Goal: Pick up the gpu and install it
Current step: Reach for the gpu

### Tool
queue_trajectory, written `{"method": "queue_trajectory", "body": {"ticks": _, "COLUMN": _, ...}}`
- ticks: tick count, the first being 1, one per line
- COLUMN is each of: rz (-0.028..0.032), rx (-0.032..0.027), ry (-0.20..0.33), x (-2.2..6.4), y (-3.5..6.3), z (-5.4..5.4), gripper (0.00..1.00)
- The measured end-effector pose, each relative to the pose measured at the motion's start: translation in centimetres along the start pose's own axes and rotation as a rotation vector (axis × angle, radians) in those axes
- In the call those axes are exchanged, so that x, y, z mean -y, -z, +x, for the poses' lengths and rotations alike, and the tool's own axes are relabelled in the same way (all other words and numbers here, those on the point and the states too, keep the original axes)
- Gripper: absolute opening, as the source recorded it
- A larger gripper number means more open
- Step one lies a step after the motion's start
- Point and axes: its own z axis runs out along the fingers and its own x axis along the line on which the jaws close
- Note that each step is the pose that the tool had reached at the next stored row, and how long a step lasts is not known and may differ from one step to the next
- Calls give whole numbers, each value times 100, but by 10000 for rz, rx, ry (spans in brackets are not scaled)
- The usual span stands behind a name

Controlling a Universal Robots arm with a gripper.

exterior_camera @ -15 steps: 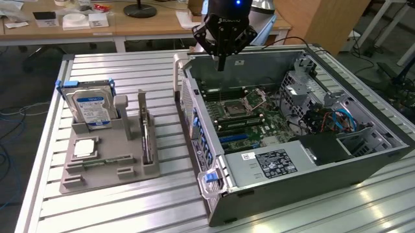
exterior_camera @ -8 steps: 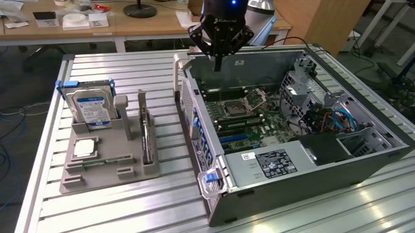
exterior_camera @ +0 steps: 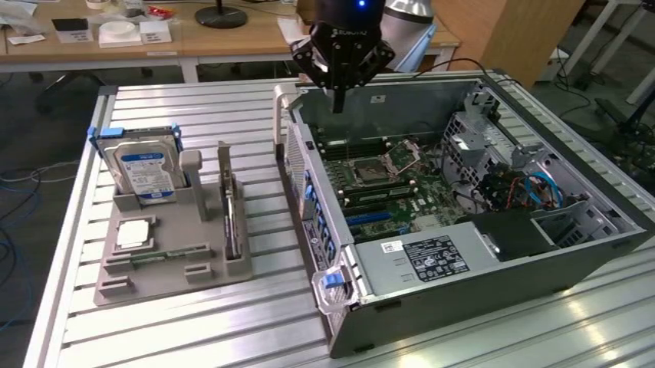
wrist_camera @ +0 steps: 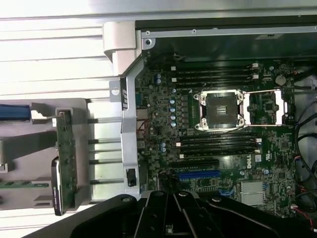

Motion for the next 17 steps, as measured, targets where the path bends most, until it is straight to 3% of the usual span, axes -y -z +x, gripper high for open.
{"method": "queue_trajectory", "body": {"ticks": 17, "rz": 0, "rx": 1, "ry": -1, "x": 11, "y": 2, "z": 147, "gripper": 11}}
